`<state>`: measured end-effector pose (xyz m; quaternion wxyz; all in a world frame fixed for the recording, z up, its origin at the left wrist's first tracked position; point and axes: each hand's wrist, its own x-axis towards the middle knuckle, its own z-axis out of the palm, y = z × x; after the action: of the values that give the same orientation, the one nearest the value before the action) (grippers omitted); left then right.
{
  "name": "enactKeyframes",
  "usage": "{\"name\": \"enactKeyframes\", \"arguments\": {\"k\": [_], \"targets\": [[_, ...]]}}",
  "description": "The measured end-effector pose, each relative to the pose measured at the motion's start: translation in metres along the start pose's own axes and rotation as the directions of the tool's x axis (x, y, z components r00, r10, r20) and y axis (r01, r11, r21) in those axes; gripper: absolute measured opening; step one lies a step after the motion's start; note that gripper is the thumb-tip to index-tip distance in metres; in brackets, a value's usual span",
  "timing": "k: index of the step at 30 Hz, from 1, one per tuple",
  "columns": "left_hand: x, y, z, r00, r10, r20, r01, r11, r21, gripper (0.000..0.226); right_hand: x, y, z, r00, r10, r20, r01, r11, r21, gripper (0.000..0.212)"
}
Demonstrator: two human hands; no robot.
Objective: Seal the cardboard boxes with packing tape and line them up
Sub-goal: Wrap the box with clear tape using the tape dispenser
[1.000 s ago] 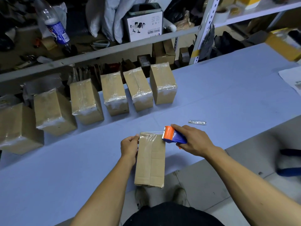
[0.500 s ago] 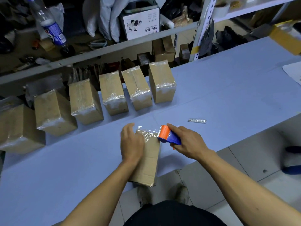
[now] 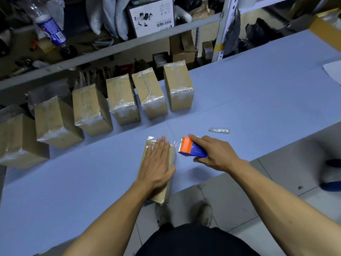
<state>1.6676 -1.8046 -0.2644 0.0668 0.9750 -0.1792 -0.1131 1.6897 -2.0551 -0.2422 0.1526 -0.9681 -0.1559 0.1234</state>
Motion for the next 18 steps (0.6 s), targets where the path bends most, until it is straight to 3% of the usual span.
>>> {"name": "enactKeyframes", "arguments": {"k": [6,10,18], "targets": [[0.000,0.003,-0.001,1.000,-0.024,0.017,0.025,1.000,-0.011,0.082,-0.008,0.004,0.002,1.000,0.004,0.024,-0.005,0.998,0.064,0.085],[-0.001,0.003,-0.002,0.999,-0.036,0.011,0.036,0.999,-0.010,0.083,-0.009,0.000,0.001,1.000,0.015,-0.007,-0.014,0.996,0.083,0.072],[0.001,0.007,0.000,1.000,-0.025,-0.008,0.025,0.999,-0.024,0.081,0.009,-0.027,-0.003,0.999,-0.001,0.038,0.008,0.981,-0.194,0.070]]}}
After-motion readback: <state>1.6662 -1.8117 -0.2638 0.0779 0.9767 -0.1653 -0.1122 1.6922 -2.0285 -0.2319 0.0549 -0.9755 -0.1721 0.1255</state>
